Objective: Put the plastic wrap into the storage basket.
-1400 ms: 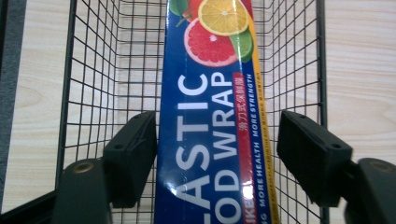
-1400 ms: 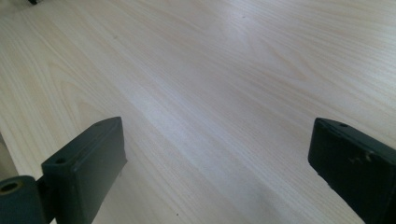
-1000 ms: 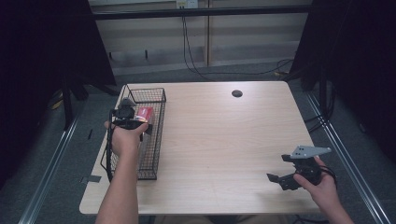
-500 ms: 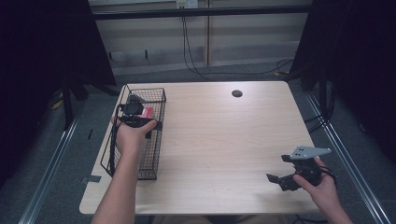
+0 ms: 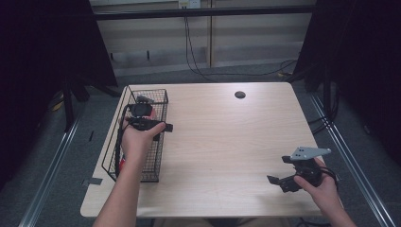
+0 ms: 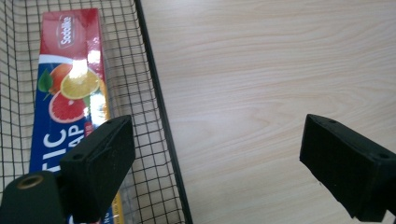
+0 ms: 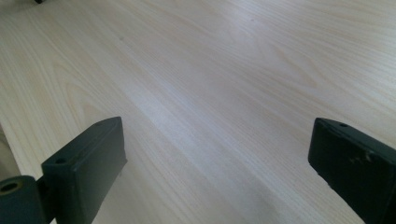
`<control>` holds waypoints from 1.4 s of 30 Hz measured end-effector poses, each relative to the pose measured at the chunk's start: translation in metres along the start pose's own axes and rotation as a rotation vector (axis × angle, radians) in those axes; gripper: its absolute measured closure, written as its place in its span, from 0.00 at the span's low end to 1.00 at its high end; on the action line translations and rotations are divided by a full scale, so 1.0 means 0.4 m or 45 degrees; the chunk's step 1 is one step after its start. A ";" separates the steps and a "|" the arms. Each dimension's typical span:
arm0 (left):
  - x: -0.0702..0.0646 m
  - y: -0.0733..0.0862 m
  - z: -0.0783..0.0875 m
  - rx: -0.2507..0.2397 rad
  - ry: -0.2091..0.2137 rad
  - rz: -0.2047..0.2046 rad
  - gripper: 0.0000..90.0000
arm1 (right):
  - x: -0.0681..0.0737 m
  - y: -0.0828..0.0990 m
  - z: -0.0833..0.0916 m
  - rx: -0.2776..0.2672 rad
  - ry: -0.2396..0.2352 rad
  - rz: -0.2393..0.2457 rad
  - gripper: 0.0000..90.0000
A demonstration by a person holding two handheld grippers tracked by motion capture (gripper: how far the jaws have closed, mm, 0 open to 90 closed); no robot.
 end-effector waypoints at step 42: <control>-0.197 0.045 -0.095 -0.077 0.251 -0.174 0.12 | -0.002 0.005 0.003 0.006 0.005 -0.004 0.04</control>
Point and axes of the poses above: each handheld gripper's, and its own axes: z roughly backward along the jaws, y roughly out of its underside, x roughly to its left, the point moved 5 cm from there along -z, roughly forward along the jaws, and after that the axes turned 7 degrees about -x, right-handed, at the moved point
